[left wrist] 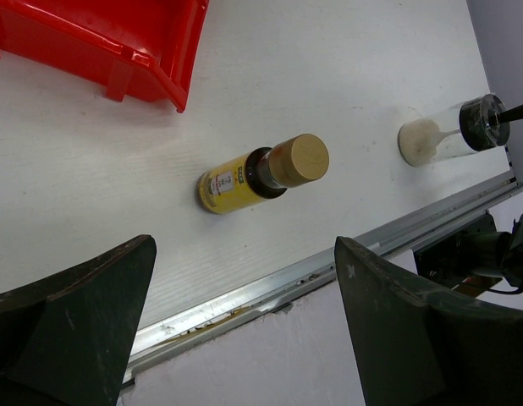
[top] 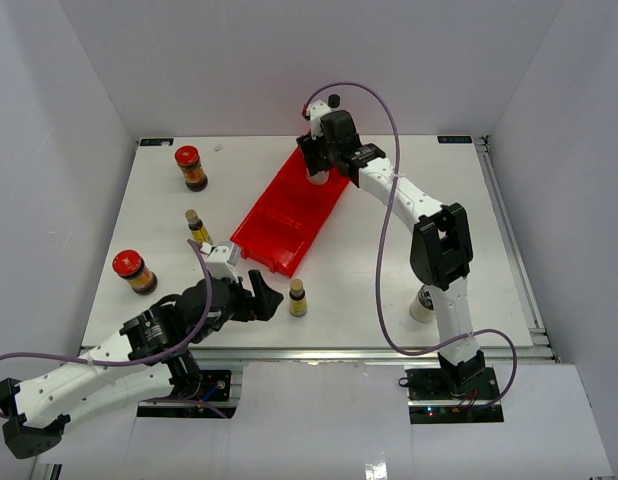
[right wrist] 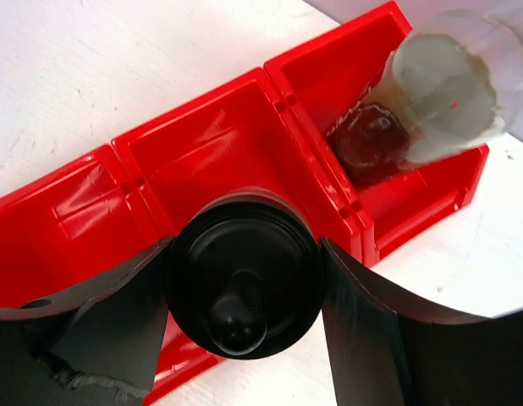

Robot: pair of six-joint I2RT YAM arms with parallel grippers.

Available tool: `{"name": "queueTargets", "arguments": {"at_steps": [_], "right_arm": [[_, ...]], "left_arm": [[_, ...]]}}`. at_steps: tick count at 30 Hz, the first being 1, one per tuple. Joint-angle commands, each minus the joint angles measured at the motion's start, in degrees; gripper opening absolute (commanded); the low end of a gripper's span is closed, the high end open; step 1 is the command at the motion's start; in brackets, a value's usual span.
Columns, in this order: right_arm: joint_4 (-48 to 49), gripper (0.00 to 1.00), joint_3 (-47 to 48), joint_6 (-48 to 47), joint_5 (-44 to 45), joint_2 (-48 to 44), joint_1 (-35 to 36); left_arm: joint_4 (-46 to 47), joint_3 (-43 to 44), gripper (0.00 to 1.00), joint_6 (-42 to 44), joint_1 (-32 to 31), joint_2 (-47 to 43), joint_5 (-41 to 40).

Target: Organize the condiment bottles

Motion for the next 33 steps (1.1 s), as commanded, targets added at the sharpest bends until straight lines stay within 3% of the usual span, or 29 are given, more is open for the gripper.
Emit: {"name": "queueTargets", "arguments": {"at_steps": [1, 18, 21, 23, 30, 33], "right_arm": [[11.74, 0.08, 3.7, -0.46, -0.96, 0.78, -0.09], [14.36, 0.09, 8.7, 1.32, -2.93, 9.05, 0.44], [15.01, 0.24, 7.97, 1.32, -1.83, 9.07, 0.83], [15.39, 0.44, 7.51, 1.41, -1.69, 8.99, 0.9], [14.9, 0.74, 7.74, 0.98, -1.72, 9.14, 1.39], [14.38, 0.77, 7.68, 0.47, -0.97, 8.57, 1.61]], "left_arm": [[0.03, -0.19, 0.98, -0.1, -0.79, -0.02, -0.27], [-0.3, 0.16, 0.98, -0.04, -1.37, 0.73, -0.43], [-0.44, 0.4, 0.98, 0.03, -1.78, 0.58, -0.41], [-0.56, 0.45, 0.98, -0.1, -1.98, 0.41, -0.63], [-0.74, 0.25, 0.98, -0.3, -2.59, 0.47, -1.13], [-0.72, 0.31, 0.98, -0.39, -2.72, 0.47, -1.25]]}}
